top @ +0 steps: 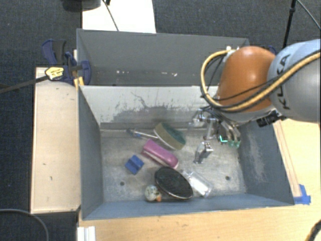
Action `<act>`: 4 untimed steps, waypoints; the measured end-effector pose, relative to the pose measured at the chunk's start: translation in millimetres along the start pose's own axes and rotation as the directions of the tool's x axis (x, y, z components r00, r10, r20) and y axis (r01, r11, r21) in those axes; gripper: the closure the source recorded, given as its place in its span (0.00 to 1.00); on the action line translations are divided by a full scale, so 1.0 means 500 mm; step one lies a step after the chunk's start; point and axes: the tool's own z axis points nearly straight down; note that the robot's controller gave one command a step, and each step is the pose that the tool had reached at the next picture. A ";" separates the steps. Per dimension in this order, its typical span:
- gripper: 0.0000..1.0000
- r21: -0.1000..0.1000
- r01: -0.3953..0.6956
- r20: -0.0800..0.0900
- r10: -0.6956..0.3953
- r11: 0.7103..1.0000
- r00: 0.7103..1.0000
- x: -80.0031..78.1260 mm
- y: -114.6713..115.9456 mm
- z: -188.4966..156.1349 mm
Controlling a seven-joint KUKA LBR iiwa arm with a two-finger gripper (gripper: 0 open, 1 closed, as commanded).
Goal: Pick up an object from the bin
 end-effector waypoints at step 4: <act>1.00 0.004 0.362 0.003 -0.362 0.932 0.932 0.040 0.203 0.196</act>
Offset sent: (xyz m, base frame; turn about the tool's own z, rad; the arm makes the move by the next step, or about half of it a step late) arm -0.0676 0.0678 -0.0089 -0.2053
